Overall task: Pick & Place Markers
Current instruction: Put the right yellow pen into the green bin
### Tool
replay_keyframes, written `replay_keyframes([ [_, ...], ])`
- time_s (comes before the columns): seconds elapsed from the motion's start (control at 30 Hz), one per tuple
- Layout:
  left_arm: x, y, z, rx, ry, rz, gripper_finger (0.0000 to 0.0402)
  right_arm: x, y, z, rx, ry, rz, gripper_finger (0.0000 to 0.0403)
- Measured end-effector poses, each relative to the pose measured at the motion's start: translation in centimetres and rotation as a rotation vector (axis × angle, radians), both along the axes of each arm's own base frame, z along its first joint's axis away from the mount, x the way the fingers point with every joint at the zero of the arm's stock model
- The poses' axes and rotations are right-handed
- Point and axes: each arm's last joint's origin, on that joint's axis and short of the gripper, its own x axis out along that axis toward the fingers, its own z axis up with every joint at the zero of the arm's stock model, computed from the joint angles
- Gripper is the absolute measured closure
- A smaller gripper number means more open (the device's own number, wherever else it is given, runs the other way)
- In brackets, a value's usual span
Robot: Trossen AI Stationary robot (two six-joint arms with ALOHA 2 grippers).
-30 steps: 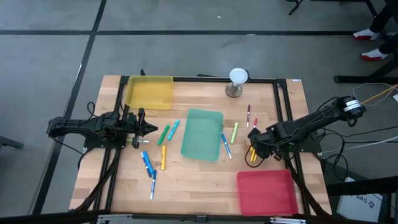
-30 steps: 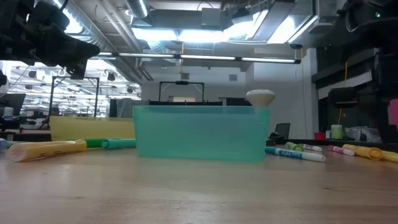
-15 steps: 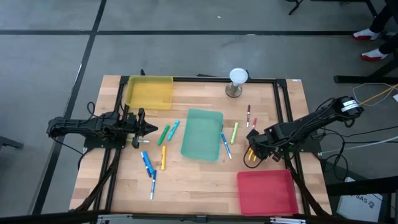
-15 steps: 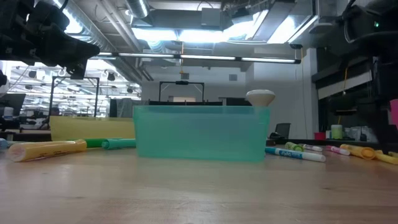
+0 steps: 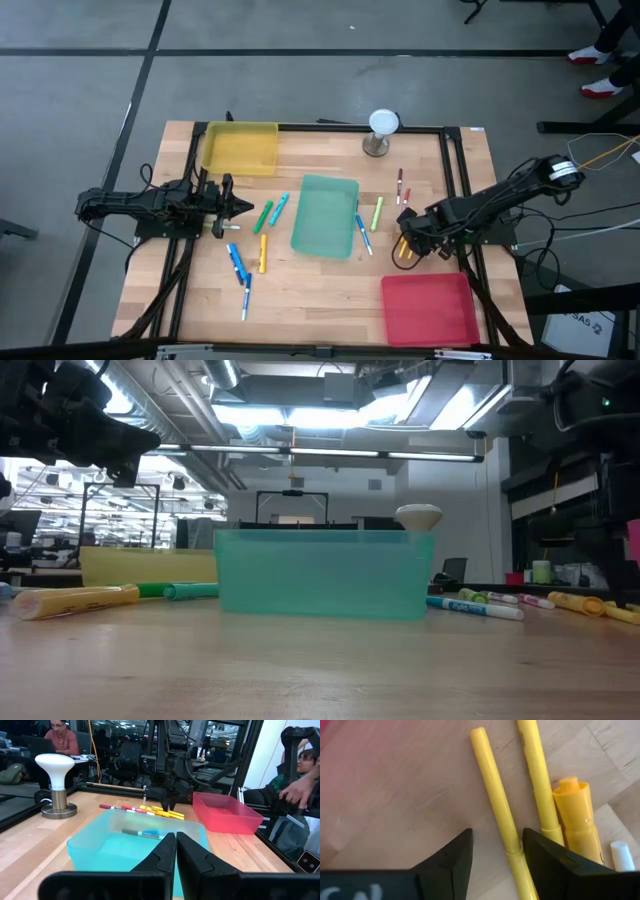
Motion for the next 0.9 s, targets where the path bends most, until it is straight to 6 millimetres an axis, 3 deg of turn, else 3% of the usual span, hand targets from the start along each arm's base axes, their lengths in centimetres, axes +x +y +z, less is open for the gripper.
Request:
replay_keyframes([
  [0.33,0.00,0.00,0.00,0.000,0.000,0.000,0.0390,0.17,0.06,-0.48,-0.004,0.024,0.003,0.0241],
  [0.77,0.00,0.00,0.01,0.000,-0.001,0.000,0.0393,0.19,0.08,-0.50,-0.003,0.021,0.036,0.0360],
  [0.9,0.00,0.00,0.01,0.000,0.000,0.000,0.0394,0.17,0.07,-0.51,-0.005,0.023,0.042,0.0373],
])
